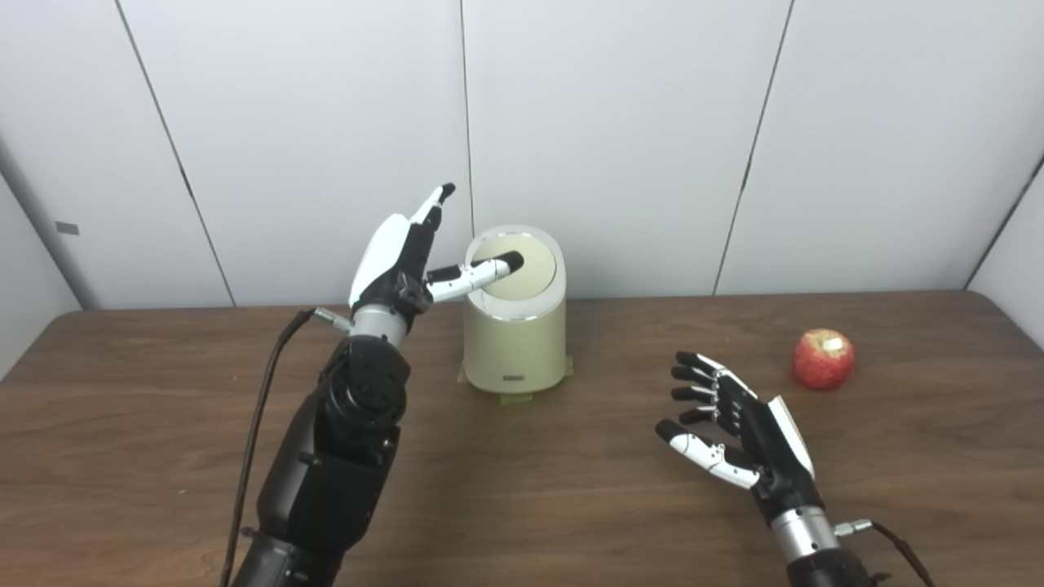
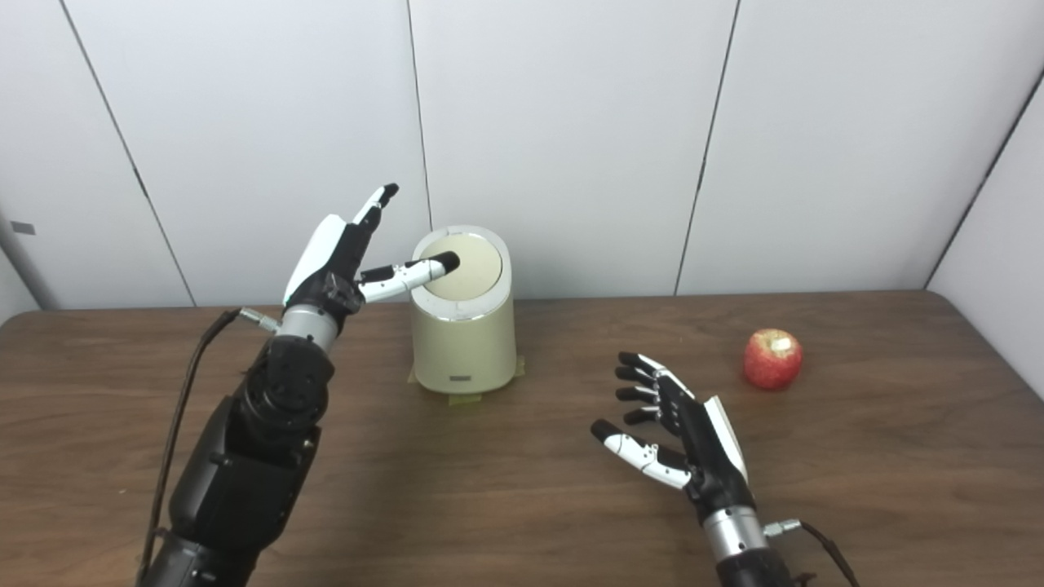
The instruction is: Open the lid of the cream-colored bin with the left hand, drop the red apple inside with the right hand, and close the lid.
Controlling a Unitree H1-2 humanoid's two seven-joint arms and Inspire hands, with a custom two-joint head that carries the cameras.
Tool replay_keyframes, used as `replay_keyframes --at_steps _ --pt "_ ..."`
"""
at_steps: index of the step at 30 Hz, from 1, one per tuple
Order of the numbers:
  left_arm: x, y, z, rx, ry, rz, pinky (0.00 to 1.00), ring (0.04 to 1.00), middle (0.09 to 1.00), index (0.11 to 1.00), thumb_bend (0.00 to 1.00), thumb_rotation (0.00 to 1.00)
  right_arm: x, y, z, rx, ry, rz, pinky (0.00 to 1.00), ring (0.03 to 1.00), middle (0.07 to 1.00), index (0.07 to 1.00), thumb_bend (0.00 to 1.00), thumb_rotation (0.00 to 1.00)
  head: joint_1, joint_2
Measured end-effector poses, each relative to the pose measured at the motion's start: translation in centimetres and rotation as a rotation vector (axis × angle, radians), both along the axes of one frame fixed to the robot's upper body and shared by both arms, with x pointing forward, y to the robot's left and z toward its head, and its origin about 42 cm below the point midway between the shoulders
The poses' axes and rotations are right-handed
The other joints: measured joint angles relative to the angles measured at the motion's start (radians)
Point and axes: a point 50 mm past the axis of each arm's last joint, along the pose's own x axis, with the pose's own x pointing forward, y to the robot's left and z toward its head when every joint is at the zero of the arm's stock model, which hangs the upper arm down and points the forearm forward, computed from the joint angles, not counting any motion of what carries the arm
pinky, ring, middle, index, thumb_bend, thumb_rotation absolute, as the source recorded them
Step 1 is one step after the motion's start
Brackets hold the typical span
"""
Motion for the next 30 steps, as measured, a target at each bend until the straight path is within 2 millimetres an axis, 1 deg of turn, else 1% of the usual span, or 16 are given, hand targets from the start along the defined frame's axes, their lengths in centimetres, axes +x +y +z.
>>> replay_keyframes --at_steps 3,7,11,14,16,20,25,30 --pt "0.5 0.1 -0.1 0.027 0.004 0.017 1.0 1.0 1.0 1.0 0.68 0.46 0.0 0.0 0.0 -0.001 0.0 0.001 0.62 0.736 0.794 0.817 0.48 0.42 0.0 0.0" --pt "0.9 0.3 -0.5 0.068 0.014 0.045 1.0 1.0 1.0 1.0 0.66 0.47 0.0 0.1 0.0 -0.003 0.0 0.001 0.62 0.733 0.789 0.809 0.48 0.41 0.0 0.0" --pt "1.6 0.5 -1.1 0.082 0.04 0.062 1.0 1.0 1.0 1.0 0.68 0.47 0.0 0.1 0.0 -0.002 0.0 0.002 0.62 0.736 0.789 0.81 0.47 0.4 -0.002 -0.005" --pt "1.9 0.5 -1.3 0.092 0.042 0.079 1.0 1.0 1.0 1.0 0.69 0.45 0.0 0.1 0.0 -0.003 0.0 0.002 0.61 0.734 0.786 0.808 0.48 0.41 0.002 -0.002" --pt "2.2 0.3 -1.1 0.095 0.042 0.081 1.0 1.0 1.0 1.0 0.71 0.43 0.0 0.1 0.0 -0.004 0.0 0.002 0.61 0.731 0.786 0.81 0.49 0.42 0.003 -0.002" --pt "2.7 -0.5 -0.8 0.09 0.044 0.076 1.0 1.0 1.0 1.0 0.73 0.42 0.0 0.1 0.0 -0.003 0.0 0.002 0.62 0.736 0.792 0.81 0.48 0.41 0.0 -0.002" --pt "2.7 -1.6 -1.4 0.1 0.061 0.07 1.0 1.0 1.0 1.0 0.75 0.48 0.0 0.1 0.0 -0.003 -0.001 0.003 0.62 0.735 0.792 0.812 0.48 0.42 -0.003 0.0" --pt "2.9 -1.7 -1.8 0.114 0.073 0.08 1.0 1.0 1.0 1.0 0.79 0.52 0.0 0.2 0.0 -0.009 -0.001 0.003 0.62 0.734 0.794 0.81 0.49 0.43 -0.006 0.0"
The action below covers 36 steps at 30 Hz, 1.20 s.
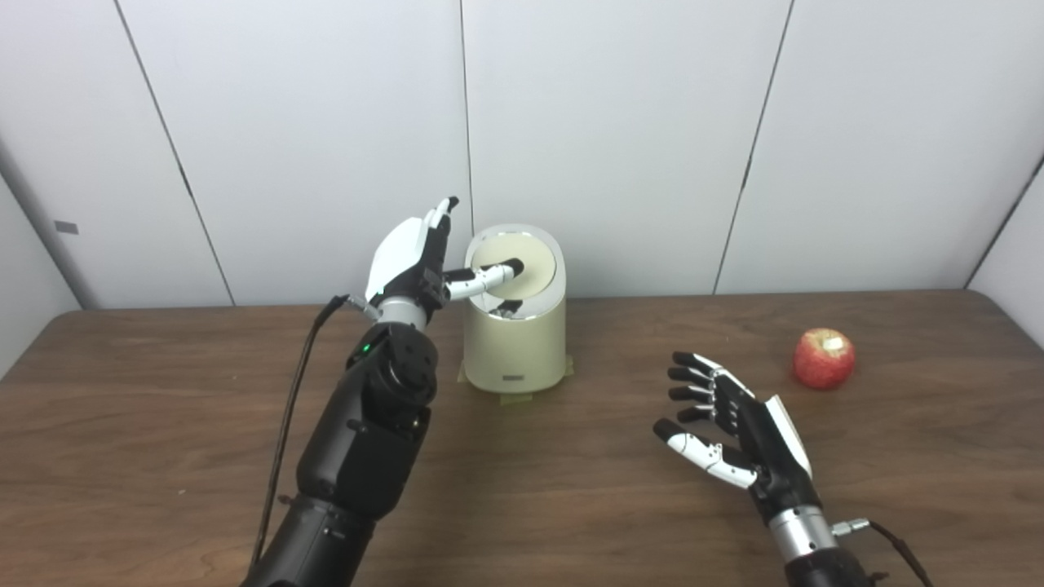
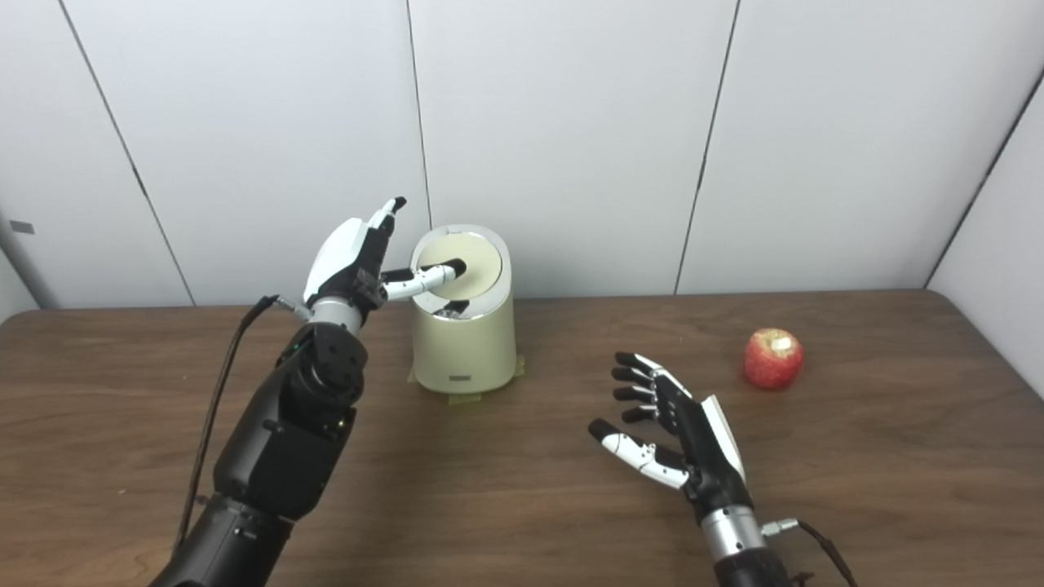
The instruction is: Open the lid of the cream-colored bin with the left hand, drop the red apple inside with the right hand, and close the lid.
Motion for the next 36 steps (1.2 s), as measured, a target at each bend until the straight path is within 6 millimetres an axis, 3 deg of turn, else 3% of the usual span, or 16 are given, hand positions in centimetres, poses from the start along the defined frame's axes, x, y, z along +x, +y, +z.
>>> replay_keyframes --at_steps 7,12,22,28,36 --pt "0.3 -0.3 0.9 0.005 -0.019 -0.002 1.0 1.0 1.0 1.0 0.82 0.5 0.0 0.0 0.0 -0.007 0.0 0.001 0.62 0.729 0.786 0.806 0.48 0.44 -0.002 0.002" --pt "0.6 -0.6 0.4 0.024 -0.008 0.017 1.0 1.0 1.0 1.0 0.79 0.37 0.0 0.1 0.0 -0.007 -0.001 0.0 0.62 0.733 0.785 0.804 0.5 0.44 -0.006 0.003" --pt "1.1 -0.4 -0.2 0.143 -0.036 0.065 1.0 1.0 1.0 1.0 0.85 0.27 0.0 0.1 0.1 -0.006 -0.003 0.0 0.62 0.737 0.792 0.809 0.48 0.42 -0.009 0.008" --pt "1.5 -0.5 -0.2 0.202 -0.062 0.083 1.0 1.0 1.0 1.0 0.85 0.12 0.0 0.1 0.1 -0.01 -0.004 0.001 0.62 0.73 0.787 0.806 0.49 0.43 -0.014 0.009" --pt "1.3 -0.8 0.4 0.325 -0.153 0.07 1.0 1.0 1.0 1.0 0.96 0.09 0.0 0.4 0.2 -0.011 -0.029 0.009 0.62 0.727 0.793 0.81 0.48 0.43 -0.017 0.008"
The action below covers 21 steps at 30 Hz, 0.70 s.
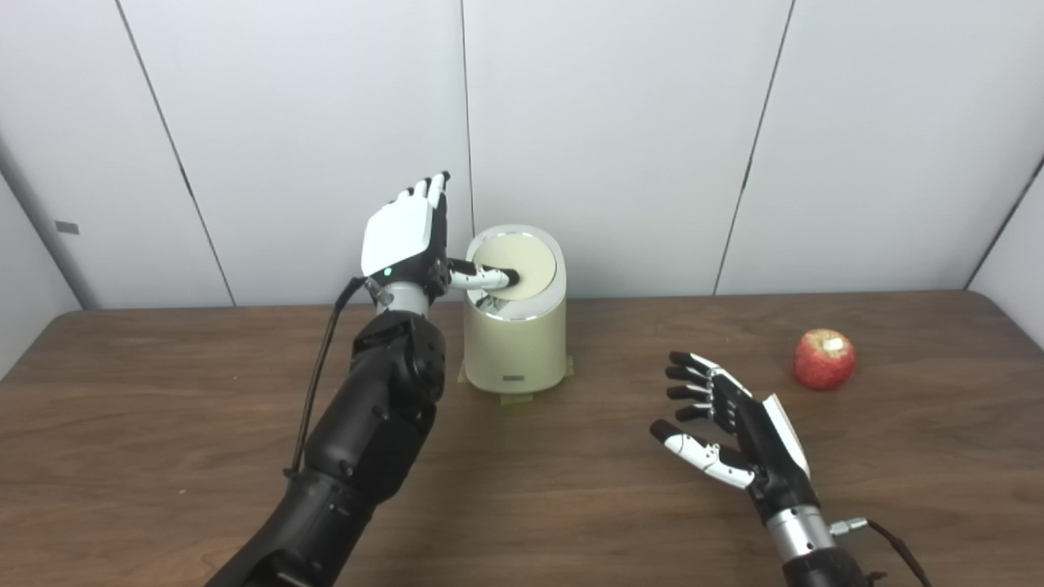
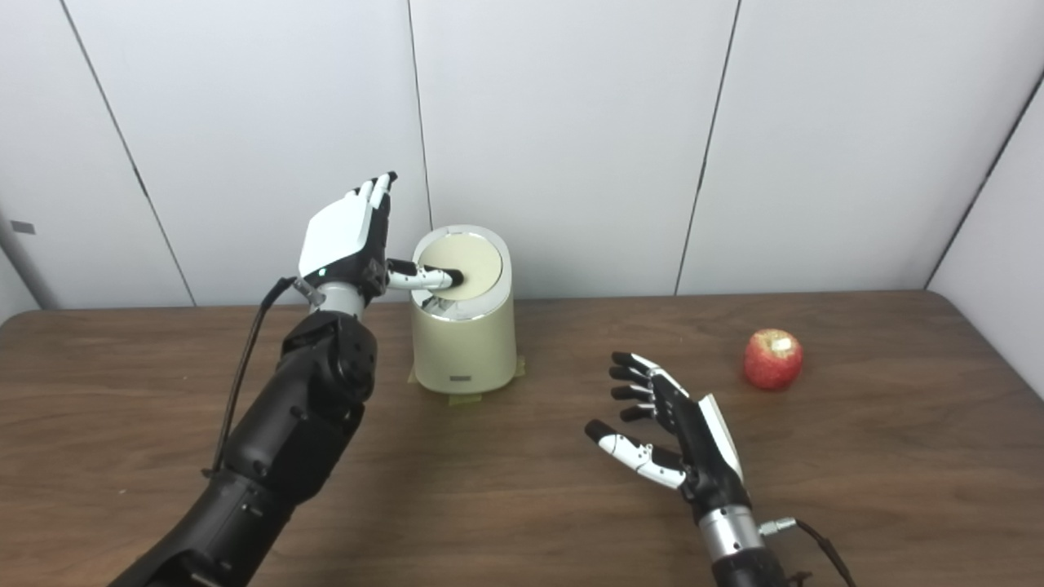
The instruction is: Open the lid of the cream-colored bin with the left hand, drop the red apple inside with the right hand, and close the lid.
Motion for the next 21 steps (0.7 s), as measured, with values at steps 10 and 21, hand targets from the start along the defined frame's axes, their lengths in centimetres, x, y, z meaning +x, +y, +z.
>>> replay_keyframes --at_steps 10,21 --pt "-0.51 -0.89 0.46 0.107 -0.05 -0.027 1.0 1.0 1.0 1.0 0.99 0.16 0.05 0.12 0.03 -0.004 -0.005 0.003 0.62 0.729 0.798 0.821 0.5 0.45 -0.002 -0.002" --pt "0.01 -0.67 -0.03 0.213 -0.061 -0.022 1.0 1.0 1.0 1.0 1.0 0.17 0.06 0.21 0.03 0.0 -0.005 0.005 0.63 0.738 0.8 0.828 0.5 0.44 -0.002 -0.003"
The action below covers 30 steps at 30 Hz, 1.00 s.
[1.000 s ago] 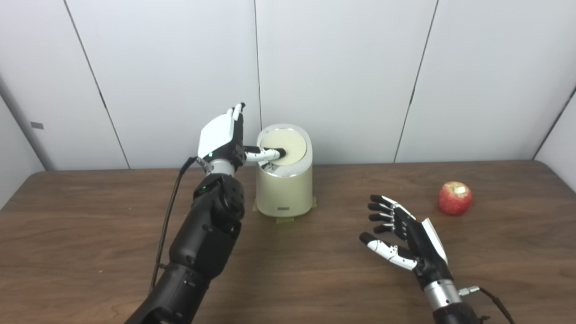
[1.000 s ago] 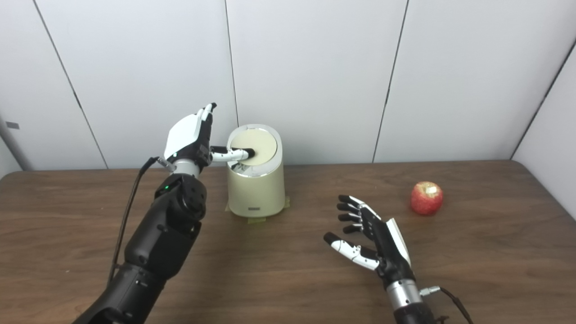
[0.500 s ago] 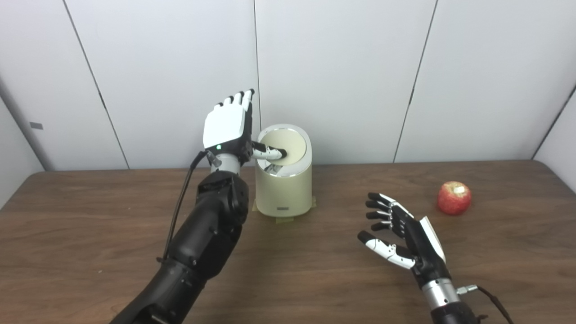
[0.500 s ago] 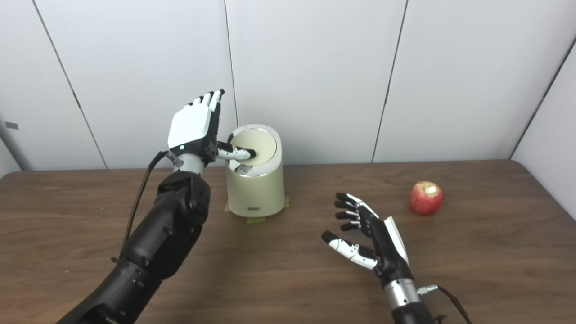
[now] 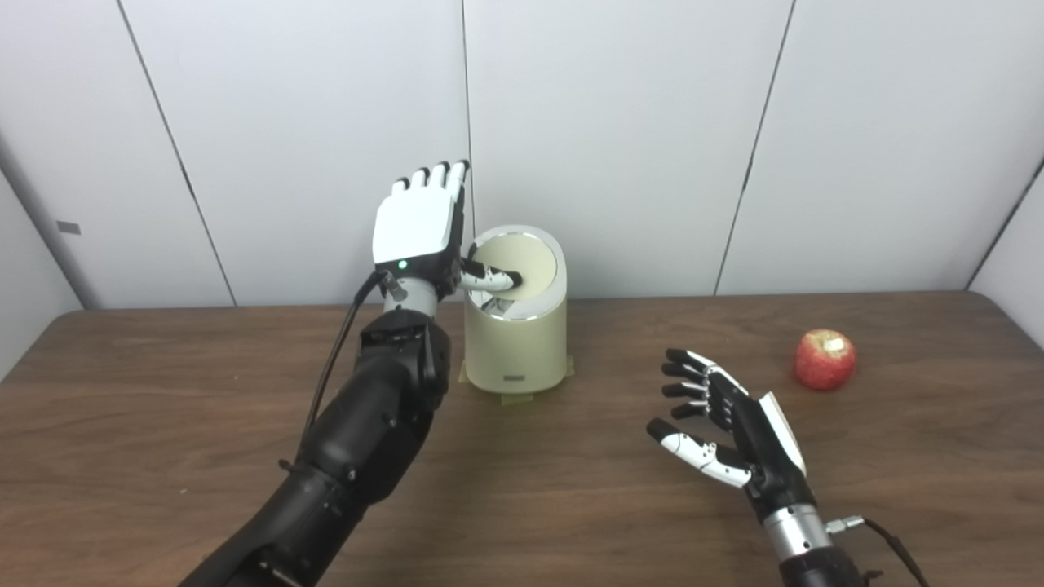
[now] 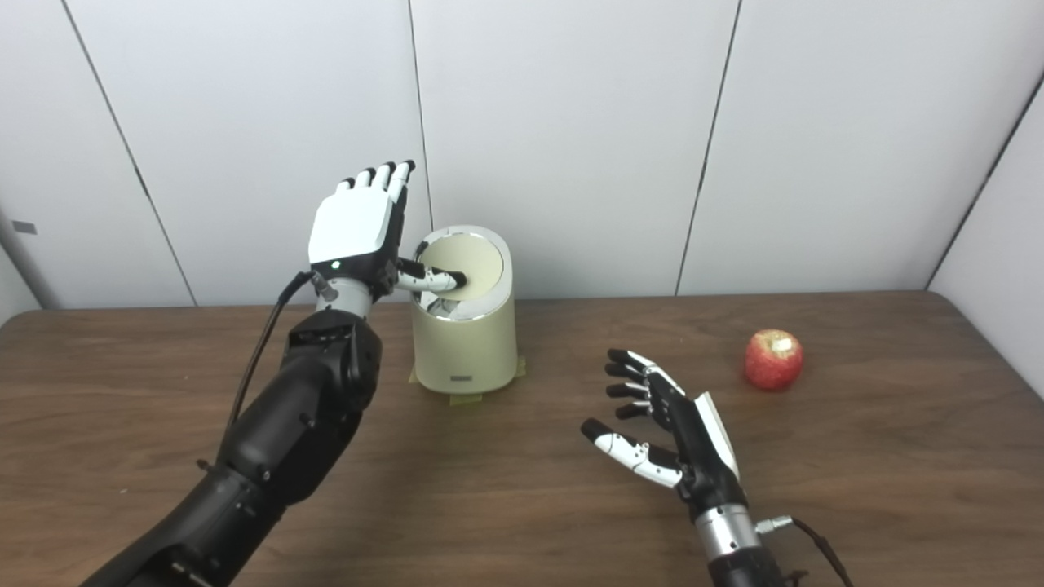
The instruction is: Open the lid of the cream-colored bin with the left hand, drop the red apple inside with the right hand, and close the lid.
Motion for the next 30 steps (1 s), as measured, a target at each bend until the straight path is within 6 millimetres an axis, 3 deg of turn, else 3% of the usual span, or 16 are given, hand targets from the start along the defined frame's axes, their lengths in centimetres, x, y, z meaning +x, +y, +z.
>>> replay_keyframes --at_steps 7,10,12,13,14,16,18,23,28,30 --pt "0.5 0.7 -0.9 0.028 0.009 0.026 1.0 1.0 1.0 1.0 1.0 0.14 0.0 0.1 0.0 0.004 0.005 -0.001 0.63 0.739 0.8 0.826 0.5 0.43 -0.003 0.003" --pt "0.7 0.9 -1.2 0.02 0.01 0.034 1.0 1.0 1.0 1.0 0.94 0.24 0.0 0.1 0.0 0.004 0.005 -0.001 0.63 0.743 0.802 0.83 0.5 0.43 -0.003 0.003" --pt "0.8 1.3 -1.3 -0.022 0.005 0.039 1.0 1.0 1.0 1.0 0.74 0.55 0.0 0.1 0.0 0.004 0.005 -0.001 0.64 0.743 0.803 0.832 0.49 0.43 0.0 0.003" --pt "0.7 1.3 -1.4 -0.05 0.01 0.035 1.0 1.0 1.0 1.0 0.68 0.64 0.0 0.1 0.0 0.005 0.005 -0.001 0.64 0.742 0.803 0.832 0.48 0.43 0.0 0.003" --pt "0.7 1.4 -1.6 -0.077 0.019 0.04 1.0 1.0 1.0 1.0 0.59 0.78 0.0 0.1 0.0 0.005 0.005 -0.001 0.63 0.739 0.802 0.833 0.49 0.43 0.002 0.002" --pt "0.5 1.6 -2.0 -0.139 0.043 0.043 1.0 1.0 1.0 1.0 0.53 0.89 0.0 0.1 0.0 0.007 0.005 -0.001 0.64 0.74 0.804 0.834 0.49 0.43 0.0 0.0" --pt "0.2 1.7 -2.3 -0.232 0.068 0.045 1.0 1.0 1.0 1.0 0.59 0.98 0.0 0.2 0.0 0.01 0.006 0.0 0.63 0.745 0.809 0.833 0.48 0.47 -0.002 0.0" --pt "-0.1 1.8 -0.5 -0.576 0.066 0.051 1.0 1.0 1.0 1.0 0.73 1.0 0.0 0.1 0.0 0.016 0.009 0.0 0.62 0.752 0.814 0.838 0.44 0.56 0.003 0.0" --pt "-1.0 1.2 2.2 -0.73 0.04 -0.026 1.0 1.0 1.0 1.0 0.77 1.0 0.0 0.1 -0.2 0.02 0.028 -0.004 0.62 0.757 0.812 0.836 0.44 0.57 -0.003 -0.002" --pt "-1.6 1.1 3.1 -0.82 0.026 -0.058 1.0 1.0 1.0 1.0 0.73 1.0 0.0 0.1 -0.2 0.025 0.028 -0.002 0.63 0.758 0.815 0.841 0.42 0.56 -0.005 -0.002"
